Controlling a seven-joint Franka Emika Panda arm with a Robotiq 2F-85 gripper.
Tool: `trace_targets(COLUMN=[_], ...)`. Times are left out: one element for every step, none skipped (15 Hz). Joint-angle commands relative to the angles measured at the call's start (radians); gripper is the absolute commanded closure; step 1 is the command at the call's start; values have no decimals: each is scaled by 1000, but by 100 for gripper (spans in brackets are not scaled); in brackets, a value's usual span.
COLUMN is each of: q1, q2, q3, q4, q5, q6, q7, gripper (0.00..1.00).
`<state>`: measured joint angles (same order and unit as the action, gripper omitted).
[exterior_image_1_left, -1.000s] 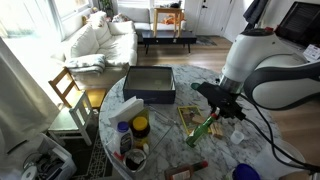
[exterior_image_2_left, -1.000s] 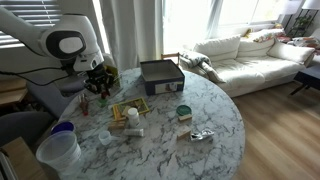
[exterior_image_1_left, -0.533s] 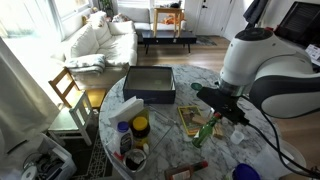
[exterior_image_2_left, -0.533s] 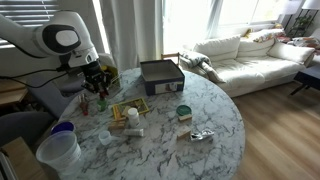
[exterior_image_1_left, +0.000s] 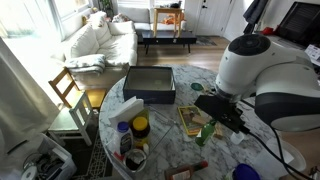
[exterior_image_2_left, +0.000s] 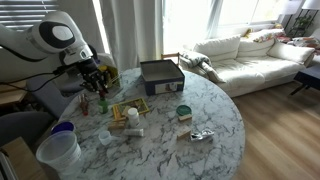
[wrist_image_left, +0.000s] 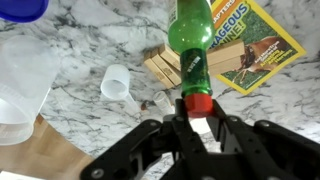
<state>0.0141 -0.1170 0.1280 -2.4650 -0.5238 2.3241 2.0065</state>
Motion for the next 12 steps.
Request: trace_targets(q1=[4,6,8,9,11,12,13,16,17,17,17,18], q2=[-8,-5,-2,0,3,5,7,8,11,12,12,12], q3=[17,17,18,18,17,16,15,14,12,12,12,10], q4=[-13,-15,-17,-20,-22,-24,-25,-20,-17,-16,-15,-15], q5=[-108,-126,-145,-165,-173,-188,-196,-200,-201,-208,-214,-213], q6=[-13,-11,-9,-6,-5,-5,-4,-10,-11,-11,-12,-12], q7=[72,79,88,97,97,101,101,95,89,90,88,81], gripper=[94,94,94,94,94,94,94,94,94,94,94,94])
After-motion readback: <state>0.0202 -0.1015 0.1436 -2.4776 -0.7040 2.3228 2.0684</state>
